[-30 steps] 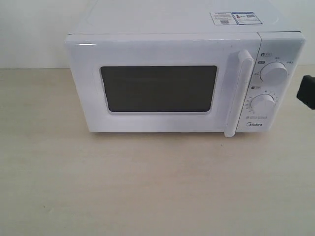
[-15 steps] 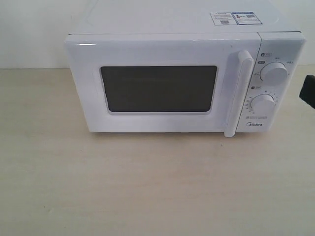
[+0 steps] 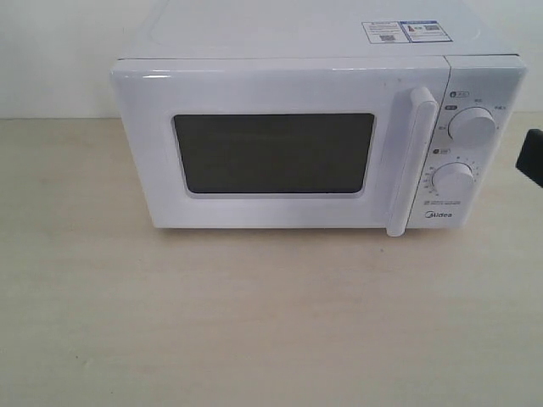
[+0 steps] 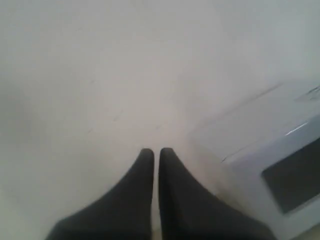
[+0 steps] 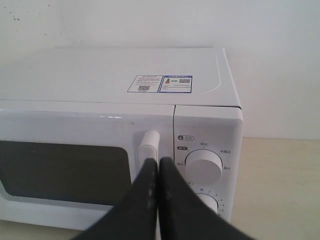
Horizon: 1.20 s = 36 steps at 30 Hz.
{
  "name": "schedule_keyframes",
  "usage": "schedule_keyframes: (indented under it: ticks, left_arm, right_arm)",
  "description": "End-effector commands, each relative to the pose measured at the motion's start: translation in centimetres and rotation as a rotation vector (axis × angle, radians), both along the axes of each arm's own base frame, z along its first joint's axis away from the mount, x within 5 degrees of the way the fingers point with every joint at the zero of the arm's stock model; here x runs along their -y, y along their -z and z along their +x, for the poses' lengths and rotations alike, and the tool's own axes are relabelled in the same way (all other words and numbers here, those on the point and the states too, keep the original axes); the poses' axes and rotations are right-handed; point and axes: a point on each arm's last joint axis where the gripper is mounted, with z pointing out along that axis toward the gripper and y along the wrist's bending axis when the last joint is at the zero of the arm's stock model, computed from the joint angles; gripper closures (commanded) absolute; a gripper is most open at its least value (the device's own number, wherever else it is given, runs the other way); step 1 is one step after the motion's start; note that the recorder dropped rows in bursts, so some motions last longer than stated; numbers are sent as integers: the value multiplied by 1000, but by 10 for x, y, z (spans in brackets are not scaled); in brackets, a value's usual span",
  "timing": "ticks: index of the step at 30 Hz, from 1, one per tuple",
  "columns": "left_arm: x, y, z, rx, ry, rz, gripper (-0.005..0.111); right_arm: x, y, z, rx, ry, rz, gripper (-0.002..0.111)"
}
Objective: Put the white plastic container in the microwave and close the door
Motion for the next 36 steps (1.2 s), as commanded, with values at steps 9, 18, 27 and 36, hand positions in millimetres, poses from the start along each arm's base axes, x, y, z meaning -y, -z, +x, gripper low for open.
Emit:
schedule_keyframes:
  ticks: [9,18,27,36]
  left_arm:
    - [-10,56,51,-156,-364,-154,102]
    - [25,124,110,-107,-38,-440,102]
    - [28,201,131,-242,-78,-483,102]
    - [27,212,132,-316,-116,-462,102]
  right_arm:
    - [2,-1,0,11,2,2,108]
    - [2,-1,0,11,2,2,108]
    - [2,-1,0,11,2,2,108]
    - [2,-1,0,13,2,1,108]
